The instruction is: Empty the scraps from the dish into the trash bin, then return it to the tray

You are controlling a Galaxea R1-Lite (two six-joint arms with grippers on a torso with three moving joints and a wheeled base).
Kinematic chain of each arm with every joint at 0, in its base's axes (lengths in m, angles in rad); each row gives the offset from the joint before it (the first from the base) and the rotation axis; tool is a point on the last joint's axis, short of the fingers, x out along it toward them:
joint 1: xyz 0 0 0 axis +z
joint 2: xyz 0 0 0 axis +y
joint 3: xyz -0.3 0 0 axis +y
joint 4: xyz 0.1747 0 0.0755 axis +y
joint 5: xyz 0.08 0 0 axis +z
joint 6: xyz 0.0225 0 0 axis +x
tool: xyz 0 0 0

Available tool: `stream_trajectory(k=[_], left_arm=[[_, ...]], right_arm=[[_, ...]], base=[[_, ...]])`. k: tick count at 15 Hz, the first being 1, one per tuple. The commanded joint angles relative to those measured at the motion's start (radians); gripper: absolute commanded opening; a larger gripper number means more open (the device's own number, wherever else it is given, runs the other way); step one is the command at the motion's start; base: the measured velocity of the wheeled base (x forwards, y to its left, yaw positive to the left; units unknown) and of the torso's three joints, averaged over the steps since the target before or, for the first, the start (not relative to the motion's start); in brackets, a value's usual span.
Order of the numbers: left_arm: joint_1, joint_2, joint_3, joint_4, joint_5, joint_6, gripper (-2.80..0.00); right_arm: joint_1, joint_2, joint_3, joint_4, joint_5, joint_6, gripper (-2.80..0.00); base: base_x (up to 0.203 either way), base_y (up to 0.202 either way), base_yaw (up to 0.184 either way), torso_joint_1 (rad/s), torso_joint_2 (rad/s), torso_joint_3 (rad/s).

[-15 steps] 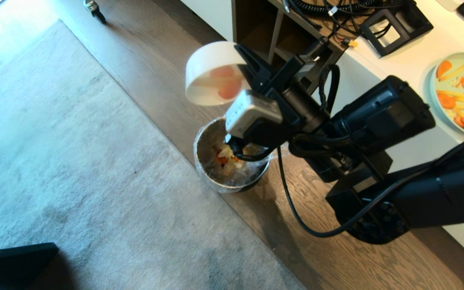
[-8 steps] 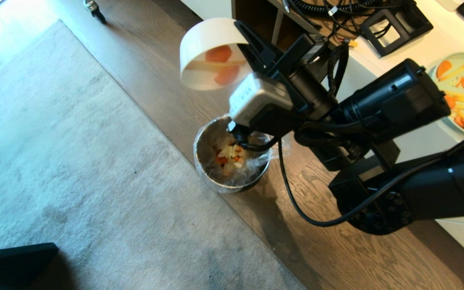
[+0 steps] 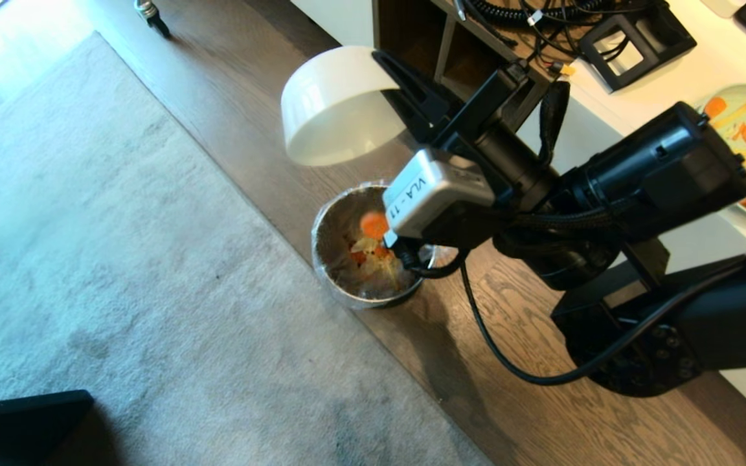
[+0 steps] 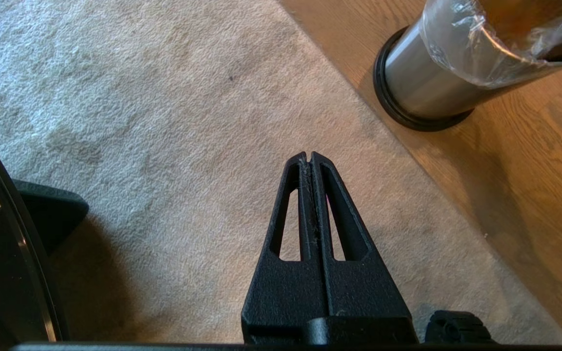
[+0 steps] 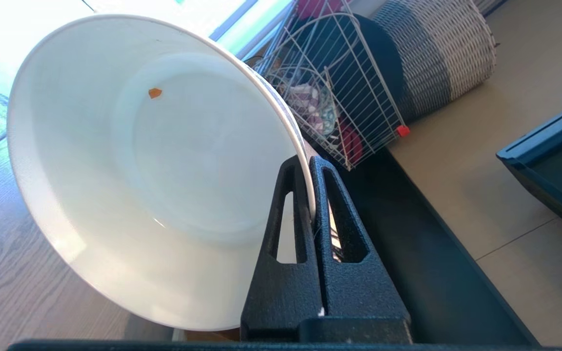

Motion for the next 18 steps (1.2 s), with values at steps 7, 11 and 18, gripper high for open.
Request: stream_trajectory(k=[7,11,18], left_arm=[[0.000,0.000,-0.001,0.000,0.001,-0.001,-2.80],[0.000,0.000,0.000,0.000,0.001,-0.001,-2.80],[0.000,0.000,0.000,0.000,0.001,-0.002,-2.80]], right_arm=[[-0.001,-0.010,0.013,-0.046,0.002,-0.008,-2.80],[-0.001,-0.013,0.021,-0.046,0.003,-0.008,-2.80],[-0.002,-0.034,0.006,-0.045,0.019,-0.008,-2.80]], base=[[0.000,0.000,0.000,0.000,0.00,0.000],[0.000,0.000,0.000,0.000,0.00,0.000],[0.000,0.000,0.000,0.000,0.00,0.000]])
